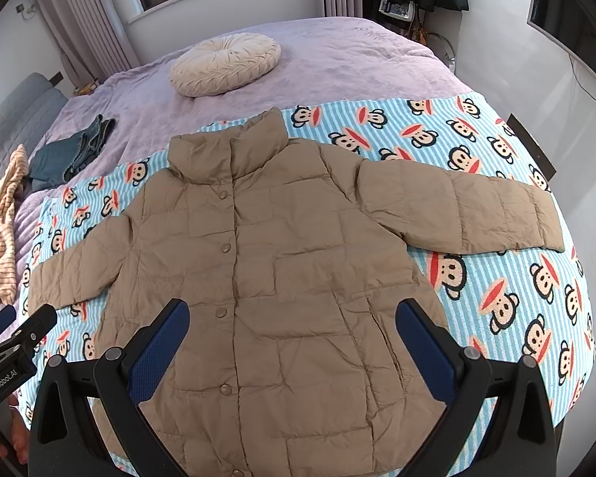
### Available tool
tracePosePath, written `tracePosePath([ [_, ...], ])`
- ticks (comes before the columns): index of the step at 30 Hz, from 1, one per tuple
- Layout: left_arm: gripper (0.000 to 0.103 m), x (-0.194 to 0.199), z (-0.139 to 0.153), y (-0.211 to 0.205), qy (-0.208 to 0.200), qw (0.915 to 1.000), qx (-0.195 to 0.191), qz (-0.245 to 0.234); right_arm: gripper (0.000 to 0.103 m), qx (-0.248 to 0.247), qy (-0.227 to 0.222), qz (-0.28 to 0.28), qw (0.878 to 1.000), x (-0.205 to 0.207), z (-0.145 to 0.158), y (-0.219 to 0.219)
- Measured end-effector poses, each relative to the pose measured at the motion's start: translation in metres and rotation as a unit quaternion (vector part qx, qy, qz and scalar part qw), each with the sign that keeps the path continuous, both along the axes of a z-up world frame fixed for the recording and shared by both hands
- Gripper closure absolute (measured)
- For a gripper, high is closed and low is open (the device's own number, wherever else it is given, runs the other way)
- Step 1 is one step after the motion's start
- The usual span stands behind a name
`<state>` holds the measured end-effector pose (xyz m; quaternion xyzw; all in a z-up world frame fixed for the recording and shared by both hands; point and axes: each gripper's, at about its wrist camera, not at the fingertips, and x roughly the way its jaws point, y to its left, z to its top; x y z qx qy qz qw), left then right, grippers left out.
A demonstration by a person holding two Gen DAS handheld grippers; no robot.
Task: Fold large clothes
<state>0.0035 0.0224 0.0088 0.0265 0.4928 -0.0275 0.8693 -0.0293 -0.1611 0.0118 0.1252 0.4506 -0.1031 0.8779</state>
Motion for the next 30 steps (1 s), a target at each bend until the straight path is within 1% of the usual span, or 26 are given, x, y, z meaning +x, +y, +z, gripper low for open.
tracePosePath([
  [14, 0.0, 0.0, -0.001, 0.0, 0.003, 1.0, -0.002, 0.0, 0.0, -0.001, 0.005, -0.001, 1.0, 0.001, -0.002, 0.003],
  [21, 0.0, 0.001, -0.014, 0.003, 0.013, 0.9999, -0.006, 0.003, 0.0, 0.003, 0.018, 0.0, 1.0, 0.003, -0.01, 0.009],
  [26, 0.0, 0.004, -0.019, 0.013, 0.018, 0.9997, -0.016, 0.004, 0.0, 0.011, 0.033, 0.003, 0.999, 0.012, -0.018, 0.011],
  [30, 0.0, 0.009, -0.025, 0.026, 0.023, 0.9993, -0.023, 0.017, 0.0, 0.033, 0.048, 0.017, 0.998, 0.02, -0.025, 0.019],
])
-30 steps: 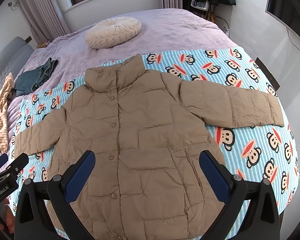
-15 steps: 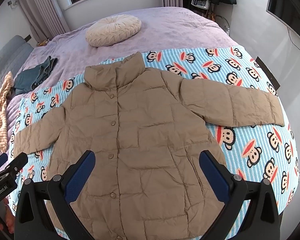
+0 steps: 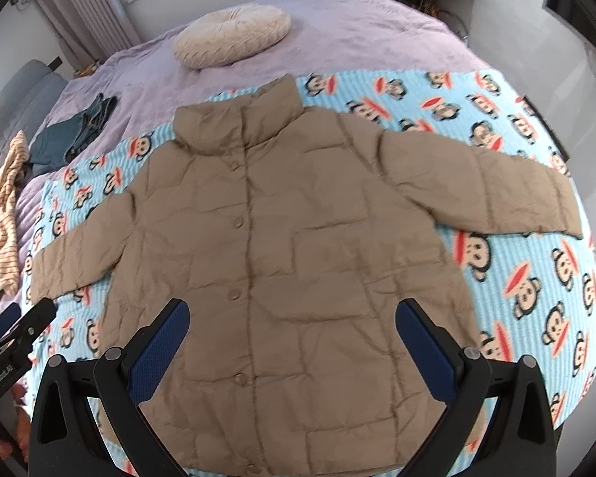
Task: Fold large clothes
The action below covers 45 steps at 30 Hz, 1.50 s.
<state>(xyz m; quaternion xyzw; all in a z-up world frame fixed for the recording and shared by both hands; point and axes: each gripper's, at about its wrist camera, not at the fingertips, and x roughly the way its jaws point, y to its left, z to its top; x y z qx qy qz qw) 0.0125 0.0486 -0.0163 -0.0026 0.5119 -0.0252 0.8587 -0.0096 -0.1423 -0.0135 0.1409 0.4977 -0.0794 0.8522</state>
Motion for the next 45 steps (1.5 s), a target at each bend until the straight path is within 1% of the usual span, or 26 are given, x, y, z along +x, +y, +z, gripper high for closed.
tracePosePath([
  [4, 0.0, 0.01, -0.014, 0.024, 0.019, 0.9994, -0.025, 0.014, 0.0, -0.007, 0.014, 0.018, 1.0, 0.011, -0.009, 0.017],
  [7, 0.0, 0.015, -0.028, 0.05, 0.019, 0.9987, -0.032, 0.035, 0.0, 0.005, 0.019, 0.028, 0.999, 0.019, -0.018, 0.031],
  [8, 0.0, 0.017, -0.035, 0.063, 0.019, 0.9983, -0.036, 0.043, 0.0, 0.019, 0.022, 0.032, 0.999, 0.022, -0.024, 0.036],
  [10, 0.0, 0.022, -0.047, 0.086, 0.016, 0.9972, -0.042, 0.059, 0.0, 0.031, 0.024, 0.038, 0.999, 0.029, -0.033, 0.048],
  [13, 0.0, 0.032, -0.069, 0.125, 0.02, 0.9931, -0.073, 0.09, 0.0, 0.036, 0.015, 0.06, 0.997, 0.036, -0.047, 0.072],
  [15, 0.0, 0.041, -0.09, 0.158, 0.031, 0.9866, -0.103, 0.122, 0.0, 0.03, 0.006, 0.073, 0.997, 0.042, -0.056, 0.09],
  [16, 0.0, 0.045, -0.101, 0.174, 0.039, 0.9828, -0.118, 0.137, 0.0, 0.026, 0.01, 0.081, 0.996, 0.047, -0.061, 0.1],
  [18, 0.0, 0.055, -0.122, 0.201, 0.051, 0.9747, -0.149, 0.159, 0.0, 0.012, 0.042, 0.099, 0.994, 0.06, -0.076, 0.12],
  [20, 0.0, 0.062, -0.143, 0.231, 0.049, 0.9631, -0.188, 0.186, 0.0, 0.009, 0.064, 0.11, 0.992, 0.069, -0.087, 0.136],
  [21, 0.0, 0.064, -0.151, 0.241, 0.047, 0.9581, -0.204, 0.196, 0.0, 0.014, 0.068, 0.115, 0.991, 0.072, -0.091, 0.141],
  [23, 0.0, 0.073, -0.174, 0.267, 0.047, 0.9435, -0.246, 0.217, 0.0, 0.03, 0.072, 0.123, 0.989, 0.08, -0.099, 0.153],
  [27, 0.0, 0.091, -0.211, 0.297, 0.048, 0.9241, -0.303, 0.228, 0.0, 0.05, 0.073, 0.129, 0.988, 0.093, -0.116, 0.172],
  [29, 0.0, 0.098, -0.221, 0.309, 0.041, 0.9136, -0.33, 0.233, 0.0, 0.054, 0.067, 0.131, 0.988, 0.099, -0.12, 0.18],
  [30, 0.0, 0.1, -0.223, 0.312, 0.037, 0.9111, -0.338, 0.234, 0.0, 0.056, 0.062, 0.133, 0.988, 0.102, -0.121, 0.184],
  [32, 0.0, 0.108, -0.22, 0.318, 0.018, 0.9087, -0.349, 0.229, 0.0, 0.061, 0.052, 0.133, 0.988, 0.109, -0.123, 0.189],
  [36, 0.0, 0.128, -0.214, 0.327, -0.006, 0.9101, -0.347, 0.227, 0.0, 0.081, 0.035, 0.129, 0.988, 0.134, -0.121, 0.201],
  [38, 0.001, 0.138, -0.21, 0.33, -0.016, 0.9143, -0.33, 0.234, 0.0, 0.09, 0.02, 0.127, 0.988, 0.151, -0.119, 0.208],
  [39, 0.006, 0.141, -0.208, 0.331, -0.021, 0.9166, -0.32, 0.238, 0.0, 0.096, 0.011, 0.126, 0.987, 0.159, -0.117, 0.212],
  [40, 0.025, 0.145, -0.207, 0.331, -0.018, 0.9196, -0.312, 0.238, 0.006, 0.104, 0.004, 0.126, 0.987, 0.167, -0.117, 0.215],
  [41, 0.047, 0.15, -0.207, 0.33, -0.012, 0.9209, -0.315, 0.229, 0.021, 0.111, 0.0, 0.127, 0.986, 0.173, -0.118, 0.218],
  [42, 0.058, 0.152, -0.207, 0.332, -0.01, 0.9212, -0.322, 0.218, 0.033, 0.12, 0.002, 0.127, 0.985, 0.185, -0.12, 0.223],
  [43, 0.074, 0.153, -0.206, 0.332, -0.009, 0.9237, -0.324, 0.205, 0.064, 0.124, 0.006, 0.126, 0.984, 0.19, -0.123, 0.226],
  [44, 0.079, 0.152, -0.204, 0.331, -0.01, 0.9282, -0.316, 0.196, 0.084, 0.134, 0.011, 0.126, 0.983, 0.198, -0.128, 0.228],
  [45, 0.079, 0.151, -0.199, 0.329, -0.014, 0.9343, -0.304, 0.185, 0.087, 0.155, 0.012, 0.129, 0.979, 0.207, -0.135, 0.232],
])
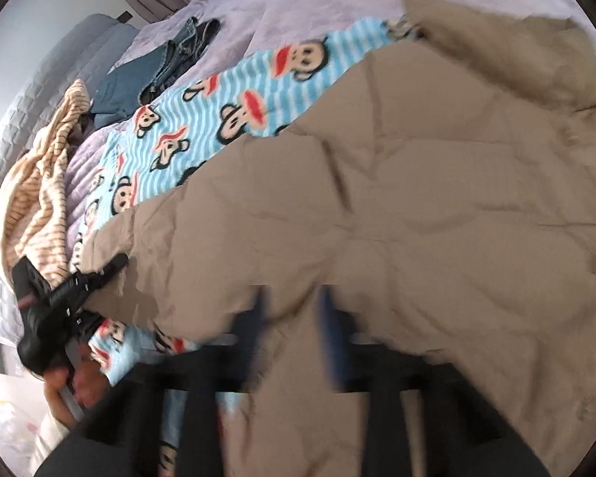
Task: Fold large clothes
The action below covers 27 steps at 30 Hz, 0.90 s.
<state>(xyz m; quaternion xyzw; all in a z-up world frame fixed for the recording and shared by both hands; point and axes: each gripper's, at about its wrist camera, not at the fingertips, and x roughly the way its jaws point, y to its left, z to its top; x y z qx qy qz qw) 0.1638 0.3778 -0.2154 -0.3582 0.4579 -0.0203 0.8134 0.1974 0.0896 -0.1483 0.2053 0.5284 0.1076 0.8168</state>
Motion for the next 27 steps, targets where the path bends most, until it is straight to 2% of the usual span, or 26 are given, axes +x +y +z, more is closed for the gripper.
tracePosePath([
  [2, 0.079, -0.002, 0.017, -0.005, -0.02, 0.9992, 0.028, -0.02, 0.09, 0.016, -0.003, 0.004, 1.0, 0.007, -0.008, 0.006],
  [6, 0.079, -0.008, 0.056, -0.017, -0.061, 0.9957, 0.049, -0.048, 0.09, 0.024, 0.011, 0.021, 0.999, 0.021, -0.038, 0.025],
  [9, 0.079, -0.006, 0.085, -0.039, -0.091, 0.9909, 0.059, -0.08, 0.09, 0.027, 0.023, 0.014, 0.999, 0.024, -0.055, 0.028],
  [13, 0.079, -0.002, 0.122, -0.09, -0.133, 0.9797, 0.07, -0.132, 0.091, 0.043, 0.03, 0.022, 0.998, 0.027, -0.057, 0.025],
  [16, 0.079, 0.004, 0.142, -0.136, -0.155, 0.9711, 0.061, -0.171, 0.091, 0.07, 0.038, 0.031, 0.996, 0.023, -0.051, 0.013],
  [19, 0.079, 0.008, 0.158, -0.193, -0.175, 0.9583, 0.067, -0.215, 0.091, 0.104, 0.024, 0.029, 0.994, 0.002, -0.031, -0.019],
  [20, 0.079, 0.009, 0.162, -0.22, -0.181, 0.9506, 0.079, -0.239, 0.091, 0.1, 0.013, 0.027, 0.995, -0.008, -0.023, -0.033],
  [23, 0.079, 0.004, 0.164, -0.284, -0.192, 0.9302, 0.098, -0.297, 0.091, 0.068, -0.013, 0.004, 0.998, -0.04, -0.006, -0.083],
  [25, 0.079, -0.001, 0.156, -0.335, -0.19, 0.9144, 0.113, -0.339, 0.091, 0.045, -0.019, -0.03, 0.998, -0.064, 0.002, -0.129],
  [27, 0.079, -0.007, 0.142, -0.377, -0.182, 0.9041, 0.137, -0.362, 0.091, 0.025, -0.012, -0.076, 0.997, -0.089, 0.003, -0.177],
])
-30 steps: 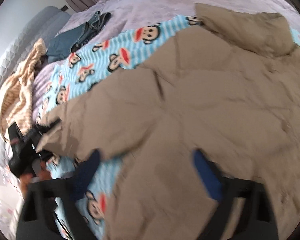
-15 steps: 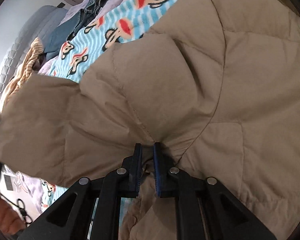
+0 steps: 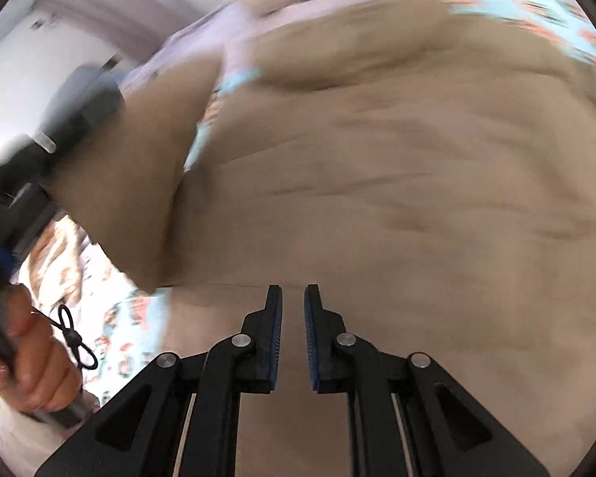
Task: Fold large clothes
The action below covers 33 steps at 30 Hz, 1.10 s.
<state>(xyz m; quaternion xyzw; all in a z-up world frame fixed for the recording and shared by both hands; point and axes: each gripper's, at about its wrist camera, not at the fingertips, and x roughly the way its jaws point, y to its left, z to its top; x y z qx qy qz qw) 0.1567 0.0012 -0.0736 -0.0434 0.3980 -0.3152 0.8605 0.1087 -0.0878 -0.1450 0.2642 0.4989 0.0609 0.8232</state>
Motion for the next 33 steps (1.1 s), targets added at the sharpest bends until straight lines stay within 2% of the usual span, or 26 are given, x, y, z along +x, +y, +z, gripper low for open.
tracePosePath([
  [4, 0.079, -0.013, -0.044, -0.068, 0.005, 0.996, 0.089, -0.007, 0.091, -0.014, 0.027, -0.061, 0.998, -0.033, -0.008, -0.062],
  [7, 0.075, -0.025, -0.075, -0.09, 0.019, 0.9896, 0.142, -0.013, 0.091, -0.017, 0.04, -0.078, 0.996, -0.046, -0.013, -0.085],
  [8, 0.052, -0.03, -0.082, -0.09, 0.025, 0.9884, 0.149, -0.017, 0.091, -0.018, 0.04, -0.079, 0.996, -0.047, -0.015, -0.087],
  [10, 0.015, -0.041, -0.084, -0.085, 0.027, 0.9898, 0.138, -0.02, 0.09, -0.018, 0.04, -0.08, 0.996, -0.046, -0.016, -0.089],
  [12, 0.013, -0.053, -0.078, -0.077, 0.01, 0.9911, 0.132, -0.016, 0.09, -0.02, 0.041, -0.076, 0.996, -0.042, -0.013, -0.086],
  [14, 0.013, -0.064, -0.068, -0.07, 0.017, 0.99, 0.138, -0.024, 0.089, -0.025, 0.037, -0.066, 0.997, -0.04, -0.009, -0.088],
  [17, 0.013, -0.078, -0.048, -0.042, 0.014, 0.9931, 0.116, -0.006, 0.089, -0.047, 0.019, -0.039, 0.998, -0.035, 0.004, -0.077],
  [18, 0.013, -0.081, -0.042, -0.028, 0.012, 0.9935, 0.113, 0.008, 0.086, -0.056, 0.011, -0.029, 0.998, -0.036, 0.01, -0.072],
  [19, 0.013, -0.085, -0.035, -0.011, 0.007, 0.9933, 0.111, 0.03, 0.068, -0.069, 0.0, -0.016, 0.997, -0.038, 0.016, -0.063],
  [20, 0.013, -0.083, -0.032, 0.001, 0.005, 0.9927, 0.11, 0.048, 0.038, -0.087, -0.016, 0.001, 0.996, -0.031, 0.025, -0.048],
  [21, 0.013, -0.078, -0.029, 0.017, 0.005, 0.9911, 0.112, 0.071, 0.027, -0.1, -0.033, 0.017, 0.994, -0.028, 0.033, -0.035],
  [22, 0.013, -0.076, -0.026, 0.032, 0.005, 0.9886, 0.115, 0.098, 0.02, -0.11, -0.049, 0.031, 0.992, -0.024, 0.038, -0.025],
  [24, 0.013, -0.065, -0.029, 0.066, 0.018, 0.9806, 0.117, 0.156, 0.02, -0.152, -0.079, 0.082, 0.982, -0.015, 0.049, 0.01],
  [26, 0.013, -0.046, -0.045, 0.1, 0.058, 0.9675, 0.118, 0.216, 0.02, -0.226, -0.103, 0.132, 0.96, -0.005, 0.053, 0.053],
  [28, 0.013, -0.032, -0.065, 0.121, 0.082, 0.9571, 0.119, 0.251, 0.02, -0.299, -0.12, 0.172, 0.931, 0.001, 0.048, 0.089],
  [30, 0.013, -0.022, -0.089, 0.131, 0.103, 0.9462, 0.143, 0.271, 0.02, -0.362, -0.13, 0.205, 0.9, 0.006, 0.036, 0.117],
  [32, 0.013, -0.019, -0.112, 0.136, 0.127, 0.9414, 0.149, 0.275, 0.02, -0.419, -0.137, 0.224, 0.869, 0.014, 0.02, 0.139],
  [33, 0.013, -0.019, -0.118, 0.138, 0.131, 0.941, 0.148, 0.275, 0.02, -0.437, -0.141, 0.226, 0.859, 0.017, 0.015, 0.144],
])
